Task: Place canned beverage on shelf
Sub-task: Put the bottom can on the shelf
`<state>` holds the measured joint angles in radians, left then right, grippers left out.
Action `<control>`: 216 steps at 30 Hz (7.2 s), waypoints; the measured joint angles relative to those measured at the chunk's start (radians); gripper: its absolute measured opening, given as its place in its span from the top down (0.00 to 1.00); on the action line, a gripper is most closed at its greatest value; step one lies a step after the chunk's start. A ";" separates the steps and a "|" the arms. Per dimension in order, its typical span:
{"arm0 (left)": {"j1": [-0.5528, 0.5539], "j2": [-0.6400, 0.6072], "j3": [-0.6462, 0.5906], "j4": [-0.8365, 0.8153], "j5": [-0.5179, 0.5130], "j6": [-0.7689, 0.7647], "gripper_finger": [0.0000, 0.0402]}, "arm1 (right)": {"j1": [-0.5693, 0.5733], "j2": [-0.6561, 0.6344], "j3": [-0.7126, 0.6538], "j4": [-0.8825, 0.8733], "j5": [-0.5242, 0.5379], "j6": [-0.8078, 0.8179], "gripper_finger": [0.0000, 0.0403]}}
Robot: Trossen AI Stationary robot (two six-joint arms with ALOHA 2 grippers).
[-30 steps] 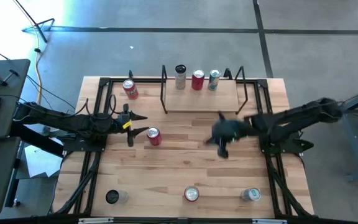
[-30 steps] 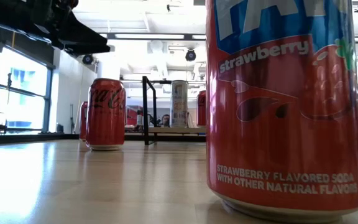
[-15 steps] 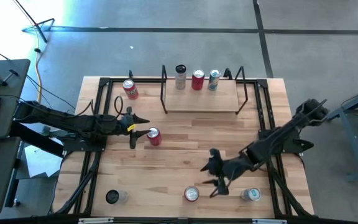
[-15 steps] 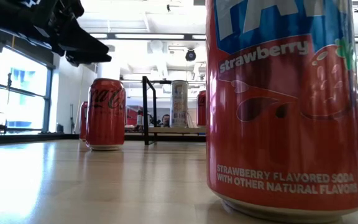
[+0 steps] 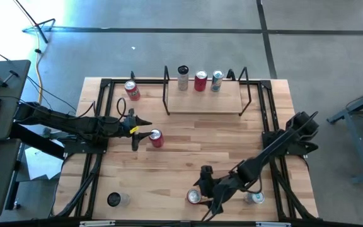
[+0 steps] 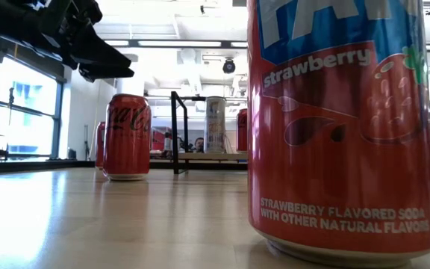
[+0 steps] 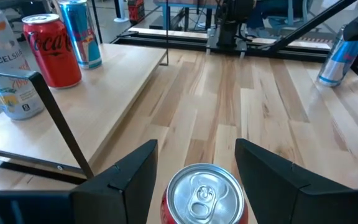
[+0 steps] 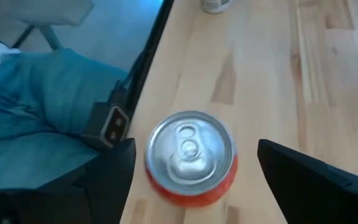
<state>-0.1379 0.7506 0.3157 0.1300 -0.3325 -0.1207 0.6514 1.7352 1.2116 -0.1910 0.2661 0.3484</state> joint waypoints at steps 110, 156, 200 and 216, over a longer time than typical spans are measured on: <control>0.000 0.003 0.000 0.020 0.041 -0.016 0.49 | -1.545 -0.330 -0.146 -0.504 -0.662 -0.905 0.20; 0.000 0.003 0.001 0.288 0.003 0.158 0.49 | -1.095 -0.607 -0.539 -0.051 0.050 -0.102 0.99; 0.001 0.003 0.001 0.270 0.002 0.158 0.49 | -1.090 -0.249 -0.068 -0.720 0.239 0.011 1.00; 0.001 0.047 0.000 0.224 0.012 0.109 0.49 | -1.170 -0.250 -0.068 -0.722 0.333 -0.126 1.00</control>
<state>-0.1371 0.7980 0.3155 0.3539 -0.3210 -0.0116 -0.5187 1.4857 1.1439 -0.9131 0.5987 0.2220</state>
